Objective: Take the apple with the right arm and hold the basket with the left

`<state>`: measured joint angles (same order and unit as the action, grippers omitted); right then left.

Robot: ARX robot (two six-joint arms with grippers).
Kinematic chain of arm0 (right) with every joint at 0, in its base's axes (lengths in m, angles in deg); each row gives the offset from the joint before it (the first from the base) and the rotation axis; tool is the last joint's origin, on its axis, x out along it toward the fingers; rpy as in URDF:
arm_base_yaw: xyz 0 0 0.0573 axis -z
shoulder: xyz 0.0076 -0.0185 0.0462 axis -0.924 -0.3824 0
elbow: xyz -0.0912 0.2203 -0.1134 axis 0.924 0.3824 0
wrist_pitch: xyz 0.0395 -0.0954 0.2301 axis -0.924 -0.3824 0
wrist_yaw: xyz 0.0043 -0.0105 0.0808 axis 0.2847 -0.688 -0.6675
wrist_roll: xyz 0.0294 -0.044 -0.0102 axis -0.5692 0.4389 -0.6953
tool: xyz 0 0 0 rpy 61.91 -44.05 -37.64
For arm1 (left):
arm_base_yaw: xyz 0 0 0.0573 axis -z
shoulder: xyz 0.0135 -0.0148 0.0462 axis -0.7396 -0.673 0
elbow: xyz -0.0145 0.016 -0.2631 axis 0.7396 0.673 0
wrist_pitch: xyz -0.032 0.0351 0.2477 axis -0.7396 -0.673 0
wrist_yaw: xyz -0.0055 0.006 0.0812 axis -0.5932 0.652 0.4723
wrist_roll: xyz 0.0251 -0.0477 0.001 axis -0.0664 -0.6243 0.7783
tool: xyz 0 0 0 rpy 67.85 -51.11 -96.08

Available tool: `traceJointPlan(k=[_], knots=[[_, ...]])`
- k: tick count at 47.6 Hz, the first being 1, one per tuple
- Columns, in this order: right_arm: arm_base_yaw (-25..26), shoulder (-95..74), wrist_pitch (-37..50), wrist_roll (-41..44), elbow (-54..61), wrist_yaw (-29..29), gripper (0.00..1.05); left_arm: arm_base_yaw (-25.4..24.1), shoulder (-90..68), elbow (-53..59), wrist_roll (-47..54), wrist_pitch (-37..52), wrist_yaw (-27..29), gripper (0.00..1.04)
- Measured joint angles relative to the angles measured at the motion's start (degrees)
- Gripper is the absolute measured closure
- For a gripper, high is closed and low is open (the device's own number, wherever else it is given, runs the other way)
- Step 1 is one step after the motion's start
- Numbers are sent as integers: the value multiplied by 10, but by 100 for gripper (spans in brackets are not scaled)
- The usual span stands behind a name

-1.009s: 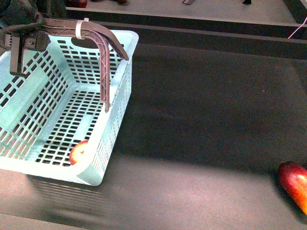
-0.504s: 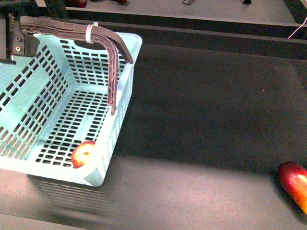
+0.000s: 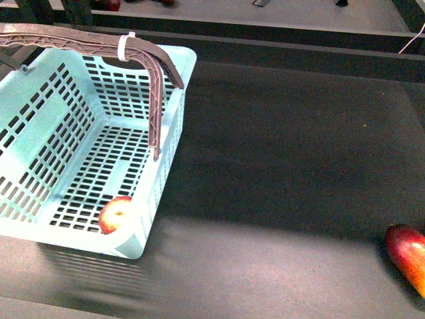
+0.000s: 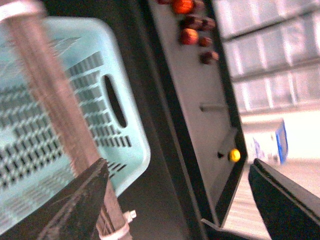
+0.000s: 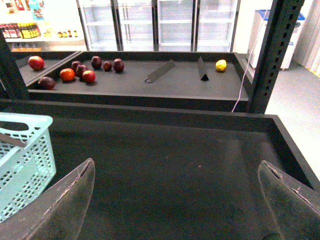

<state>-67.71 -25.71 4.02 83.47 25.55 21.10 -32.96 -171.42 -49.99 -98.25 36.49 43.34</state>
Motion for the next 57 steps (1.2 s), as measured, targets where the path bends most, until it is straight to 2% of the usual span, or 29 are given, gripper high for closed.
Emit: traceJointPlan(k=[4,9,14,19,23,36,37,41,48,51,57], knots=[[0,0,0,0,0,0,9,-13,20,109,222,212,-30,34],[0,0,0,0,0,0,9,-31,57,195,459,344,-43,50],[0,0,0,0,0,0,9,-48,103,245,607,381,-55,66],[0,0,0,0,0,0,9,-61,135,292,663,388,-67,82],[0,0,0,0,0,0,9,-72,170,339,692,389,-83,102],[0,0,0,0,0,0,9,-104,287,427,707,367,-113,101],[0,0,0,0,0,0,9,-120,302,435,708,359,-142,101],[0,0,0,0,0,0,9,-144,341,452,709,338,-149,101],[0,0,0,0,0,0,9,-145,401,476,709,300,-153,101],[0,0,0,0,0,0,9,-145,406,494,710,322,-153,101],[0,0,0,0,0,0,9,-145,456,509,710,276,-153,101]])
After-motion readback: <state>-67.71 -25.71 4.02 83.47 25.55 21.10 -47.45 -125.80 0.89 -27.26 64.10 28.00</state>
